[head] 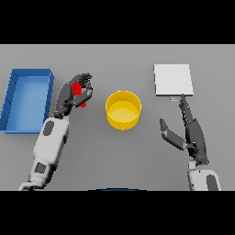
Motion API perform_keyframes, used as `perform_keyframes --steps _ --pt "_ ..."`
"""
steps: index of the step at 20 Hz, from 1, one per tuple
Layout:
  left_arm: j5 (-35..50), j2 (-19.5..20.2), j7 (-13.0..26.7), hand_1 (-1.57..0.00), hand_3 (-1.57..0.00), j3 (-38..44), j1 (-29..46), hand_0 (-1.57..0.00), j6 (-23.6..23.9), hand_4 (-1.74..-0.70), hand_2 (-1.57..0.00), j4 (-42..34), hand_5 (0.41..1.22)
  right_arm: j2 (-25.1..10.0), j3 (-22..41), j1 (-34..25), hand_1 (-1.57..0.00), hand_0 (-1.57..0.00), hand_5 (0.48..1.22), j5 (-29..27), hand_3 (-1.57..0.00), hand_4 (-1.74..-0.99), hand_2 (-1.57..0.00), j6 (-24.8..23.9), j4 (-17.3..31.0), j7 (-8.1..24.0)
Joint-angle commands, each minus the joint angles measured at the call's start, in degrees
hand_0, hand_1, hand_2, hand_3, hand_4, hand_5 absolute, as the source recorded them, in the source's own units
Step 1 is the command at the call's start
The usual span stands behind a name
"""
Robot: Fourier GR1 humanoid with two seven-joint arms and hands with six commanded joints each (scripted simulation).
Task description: Pick up the red beaker and tilt it to pour out 1 green nut into yellow bowl. Pick up the yellow bowl and place it on the metallic measuring scale.
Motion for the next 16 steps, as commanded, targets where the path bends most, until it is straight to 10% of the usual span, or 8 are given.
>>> perform_keyframes --steps 1,7,16 --pt "-0.9 -0.4 0.0 -0.70 -0.71 0.1 -0.7 -0.68 1.9 -1.44 -0.71 1.0 0.949 0.2 0.1 -0.1 0.00 0.00 0.683 0.0 0.00 -1.285 0.00 0.0 -0.2 -0.2" --pt "-3.5 -1.5 -4.4 -1.34 -1.34 0.2 -1.6 -1.34 4.4 -1.51 -1.35 3.0 1.132 0.6 0.4 -0.7 0.00 0.00 0.681 0.3 0.00 -1.296 0.00 0.0 1.2 -0.3" --pt "-2.4 0.0 -3.9 -1.54 -1.54 -2.9 -1.5 -1.54 7.0 -1.71 -1.54 -4.6 1.097 0.5 0.8 -1.9 0.00 0.00 0.672 1.5 0.00 -1.255 0.00 -0.4 2.5 -1.5"
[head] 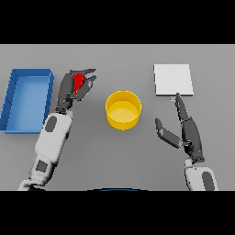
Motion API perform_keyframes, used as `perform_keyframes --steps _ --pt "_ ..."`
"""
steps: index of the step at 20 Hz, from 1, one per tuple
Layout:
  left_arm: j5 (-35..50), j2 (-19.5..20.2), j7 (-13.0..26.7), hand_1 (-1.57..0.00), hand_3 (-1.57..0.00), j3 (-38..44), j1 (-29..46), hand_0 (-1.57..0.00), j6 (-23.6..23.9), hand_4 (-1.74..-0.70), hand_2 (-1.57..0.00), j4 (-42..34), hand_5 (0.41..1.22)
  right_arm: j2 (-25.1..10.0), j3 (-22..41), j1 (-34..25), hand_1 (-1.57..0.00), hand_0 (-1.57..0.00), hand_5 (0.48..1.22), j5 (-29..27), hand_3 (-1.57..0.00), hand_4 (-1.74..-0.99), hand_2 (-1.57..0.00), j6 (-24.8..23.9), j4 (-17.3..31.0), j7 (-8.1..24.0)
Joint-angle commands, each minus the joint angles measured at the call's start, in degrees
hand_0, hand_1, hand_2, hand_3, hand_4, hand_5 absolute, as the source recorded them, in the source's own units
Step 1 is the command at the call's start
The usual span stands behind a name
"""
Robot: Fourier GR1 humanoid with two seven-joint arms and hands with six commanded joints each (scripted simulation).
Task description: Pick up the red beaker and tilt it to pour out 1 green nut into yellow bowl. Pick up the yellow bowl and place it on the metallic measuring scale.
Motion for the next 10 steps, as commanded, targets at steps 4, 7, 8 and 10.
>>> perform_keyframes --steps 4,7,8,10 --pt "-5.8 4.0 7.0 -1.56 -1.56 -6.5 -2.3 -1.56 -1.4 -1.73 -1.56 -4.2 1.113 0.2 1.1 1.1 0.00 0.00 0.685 2.3 0.00 -1.247 0.00 -1.0 -1.1 0.0" --pt "-10.3 7.9 10.4 -1.56 -1.56 -12.3 -2.9 -1.56 -4.9 -1.73 -1.56 -6.6 1.119 0.0 1.2 1.3 0.00 0.00 0.694 2.6 0.00 -1.243 0.00 -1.2 -1.9 0.6" --pt "-10.7 8.7 10.7 -1.56 -1.56 -13.2 -2.4 -1.56 -5.6 -1.73 -1.56 -7.4 1.117 -0.1 1.3 1.7 0.00 0.00 0.696 2.6 0.00 -1.243 0.00 -1.0 -2.2 0.4" --pt "-11.0 10.1 10.9 -1.56 -1.56 -14.5 -1.4 -1.56 -6.6 -1.73 -1.56 -9.0 1.114 0.1 1.5 2.5 0.00 0.00 0.705 2.5 0.00 -1.243 0.00 -0.9 -2.6 0.4"
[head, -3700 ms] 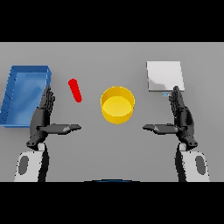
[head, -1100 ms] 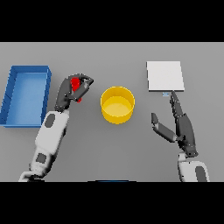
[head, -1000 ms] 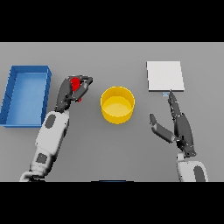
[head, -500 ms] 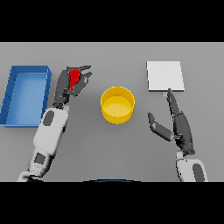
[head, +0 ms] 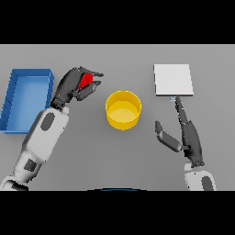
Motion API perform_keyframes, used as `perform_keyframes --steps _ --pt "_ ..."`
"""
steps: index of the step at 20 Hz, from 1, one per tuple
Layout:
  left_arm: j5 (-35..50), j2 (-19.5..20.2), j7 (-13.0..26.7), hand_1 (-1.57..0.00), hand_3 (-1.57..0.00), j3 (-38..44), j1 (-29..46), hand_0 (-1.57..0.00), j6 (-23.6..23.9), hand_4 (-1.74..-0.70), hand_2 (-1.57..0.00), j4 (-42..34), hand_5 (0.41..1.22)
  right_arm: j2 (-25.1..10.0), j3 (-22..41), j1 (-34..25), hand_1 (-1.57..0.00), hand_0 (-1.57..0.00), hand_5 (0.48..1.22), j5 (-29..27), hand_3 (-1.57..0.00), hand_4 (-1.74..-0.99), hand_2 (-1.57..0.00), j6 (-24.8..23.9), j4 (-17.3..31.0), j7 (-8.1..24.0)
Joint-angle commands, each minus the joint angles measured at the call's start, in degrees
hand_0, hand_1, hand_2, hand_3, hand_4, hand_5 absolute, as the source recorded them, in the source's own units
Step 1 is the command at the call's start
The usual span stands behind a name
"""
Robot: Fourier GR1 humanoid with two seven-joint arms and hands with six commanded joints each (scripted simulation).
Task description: Pick up the red beaker and tilt it to pour out 1 green nut into yellow bowl. Pick up the yellow bowl and place it on the metallic measuring scale.
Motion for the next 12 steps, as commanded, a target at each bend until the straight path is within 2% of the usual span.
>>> perform_keyframes --steps 1,4,6,12 --pt "-0.1 0.7 0.0 -1.56 -1.56 -0.3 0.3 -1.56 -0.2 -1.73 -1.56 -0.5 1.113 0.0 0.1 0.2 0.00 0.00 0.710 0.2 0.00 -1.243 0.00 -0.1 -0.6 0.4" --pt "-6.8 3.7 2.3 -1.57 -1.57 -6.2 -2.7 -1.57 -1.3 -1.74 -1.57 -0.3 1.112 -0.3 0.0 -1.3 0.00 0.00 0.717 0.3 0.00 -1.254 0.00 0.2 -0.6 2.3" --pt "-12.3 5.7 2.1 -1.57 -1.57 -11.1 -5.1 -1.57 -2.0 -1.74 -1.57 1.2 1.137 -0.3 -0.3 -0.5 0.00 0.00 0.720 -0.8 0.00 -1.266 0.00 0.7 -0.2 0.7" --pt "-23.7 8.0 2.9 -1.57 -1.57 -22.0 -14.7 -1.57 -6.8 -1.74 -1.57 7.0 1.193 -0.2 -0.6 -1.0 0.00 0.00 0.717 -1.2 0.00 -1.264 0.00 0.8 0.6 0.8"
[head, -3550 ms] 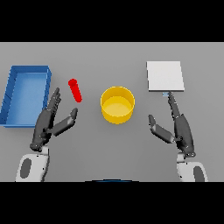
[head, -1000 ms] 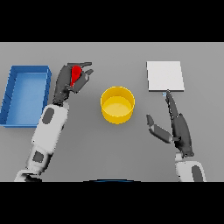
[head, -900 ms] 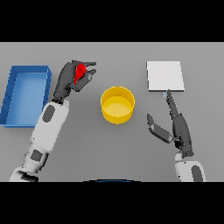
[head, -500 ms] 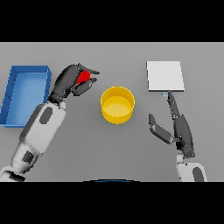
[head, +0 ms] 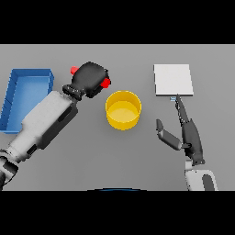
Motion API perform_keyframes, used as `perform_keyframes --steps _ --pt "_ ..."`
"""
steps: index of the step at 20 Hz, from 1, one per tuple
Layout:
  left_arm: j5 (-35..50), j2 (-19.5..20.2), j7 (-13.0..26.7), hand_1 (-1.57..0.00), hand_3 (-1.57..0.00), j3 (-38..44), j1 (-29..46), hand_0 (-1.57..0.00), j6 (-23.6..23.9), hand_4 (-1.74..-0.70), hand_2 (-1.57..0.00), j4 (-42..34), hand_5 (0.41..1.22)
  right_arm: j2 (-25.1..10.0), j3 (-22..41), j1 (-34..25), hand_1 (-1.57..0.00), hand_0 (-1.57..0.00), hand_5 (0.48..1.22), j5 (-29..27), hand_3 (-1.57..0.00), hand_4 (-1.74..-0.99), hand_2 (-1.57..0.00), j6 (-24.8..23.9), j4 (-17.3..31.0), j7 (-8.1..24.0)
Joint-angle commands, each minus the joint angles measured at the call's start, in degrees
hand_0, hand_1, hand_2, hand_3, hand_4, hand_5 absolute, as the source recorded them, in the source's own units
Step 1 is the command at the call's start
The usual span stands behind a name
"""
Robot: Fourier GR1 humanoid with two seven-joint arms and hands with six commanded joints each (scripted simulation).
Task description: Pick up the red beaker and tilt it to pour out 1 green nut into yellow bowl. Pick up the yellow bowl and place it on the metallic measuring scale.
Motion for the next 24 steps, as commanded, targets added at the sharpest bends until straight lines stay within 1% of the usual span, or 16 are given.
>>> perform_keyframes --steps 1,3,5,7,9,11,13,14,15,16,19,20,21,22,23,24 --pt "-1.3 0.0 -0.9 -1.57 -1.57 -1.5 -1.9 -1.57 -0.8 -1.69 -1.57 1.5 1.198 0.0 -0.3 -0.3 0.00 0.00 0.715 -0.2 0.00 -1.261 0.00 -0.1 0.4 -0.8" --pt "-4.3 0.5 -2.3 -1.57 -1.57 -5.0 -5.2 -1.57 -3.2 -1.61 -1.57 3.9 1.206 0.5 -0.1 -0.2 0.00 0.00 0.697 -0.2 0.00 -1.258 0.00 -0.2 0.5 -0.6" --pt "-6.5 0.5 -2.7 -1.57 -1.57 -8.8 -7.8 -1.57 -7.0 -1.66 -1.57 4.9 1.212 0.4 -0.2 -0.6 0.00 0.00 0.679 0.6 0.00 -1.245 0.00 -1.1 0.5 -0.4" --pt "-7.4 0.6 -4.0 -1.57 -1.57 -11.3 -10.1 -1.57 -9.5 -1.68 -1.57 5.3 1.215 1.0 -0.2 -0.4 0.00 0.00 0.663 -0.3 0.00 -1.225 0.00 -0.9 0.1 -0.3" --pt "-8.9 -0.5 -3.7 -1.57 -1.57 -14.1 -11.9 -1.57 -11.0 -1.70 -1.57 6.8 1.217 1.3 0.0 0.5 0.00 0.00 0.654 0.0 0.00 -1.209 0.00 -1.1 0.1 -0.8" --pt "-10.4 -0.1 -4.7 -1.57 -1.57 -16.8 -14.5 -1.57 -12.7 -1.72 -1.57 8.0 1.219 1.2 -0.1 0.0 0.00 0.00 0.649 0.9 0.00 -1.193 0.00 -1.8 0.7 -0.5" --pt "-12.2 -0.9 -4.1 -1.57 -1.57 -19.8 -16.7 -1.57 -14.1 -1.72 -1.57 9.0 1.219 1.3 0.1 0.0 0.00 0.00 0.648 1.4 0.00 -1.193 0.00 -2.1 0.7 -0.9" --pt "-13.0 -0.4 -4.7 -1.57 -1.57 -21.2 -17.3 -1.57 -14.2 -1.73 -1.57 9.3 1.220 1.5 0.2 0.0 0.00 0.00 0.649 1.4 0.00 -1.191 0.00 -2.1 0.7 -1.1" --pt "-13.9 -0.9 -4.9 -1.57 -1.57 -22.7 -18.3 -1.57 -13.9 -1.73 -1.57 10.5 1.220 1.2 0.4 0.2 0.00 0.00 0.647 2.3 0.00 -1.188 0.00 -2.6 0.5 -1.2" --pt "-14.6 -0.6 -5.8 -1.57 -1.57 -24.1 -18.9 -1.57 -14.2 -1.73 -1.57 10.3 1.220 1.5 0.4 -0.7 0.00 0.00 0.643 2.2 0.00 -1.183 0.00 -2.7 0.6 -0.2" --pt "-17.0 -0.8 -7.6 -1.57 -1.57 -28.5 -20.5 -1.57 -12.6 -1.74 -1.57 11.2 1.221 1.2 -0.3 -0.1 0.00 0.00 0.627 1.3 0.00 -1.179 0.00 -2.4 0.6 -0.1" --pt "-18.5 -1.2 -7.6 -1.57 -1.57 -30.4 -21.1 -1.57 -12.2 -1.74 -1.57 12.0 1.221 1.0 -0.3 0.5 0.00 0.00 0.624 1.3 0.00 -1.169 0.00 -2.4 -0.3 -0.8" --pt "-19.6 -1.4 -8.0 -1.57 -1.57 -32.0 -22.4 -1.57 -12.0 -1.73 -1.57 12.2 1.221 1.3 -0.2 0.2 0.00 0.00 0.626 1.2 0.00 -1.167 0.00 -2.4 0.2 -0.2" --pt "-20.4 -2.3 -7.6 -1.57 -1.57 -33.1 -23.1 -1.57 -11.4 -1.74 -1.57 13.6 1.221 1.8 0.2 0.3 0.00 0.00 0.625 1.4 0.00 -1.164 0.00 -2.5 0.7 -0.4" --pt "-21.1 -2.6 -8.1 -1.57 -1.57 -34.5 -23.8 -1.57 -11.4 -1.73 -1.57 13.7 1.221 1.4 0.0 0.5 0.00 0.00 0.626 1.3 0.00 -1.165 0.00 -2.3 0.2 -0.9" --pt "-21.8 -3.0 -8.4 -1.57 -1.57 -35.7 -24.9 -1.57 -11.6 -1.73 -1.57 14.2 1.221 1.5 0.1 -0.4 0.00 0.00 0.627 2.1 0.00 -1.162 0.00 -2.9 0.4 -0.3"
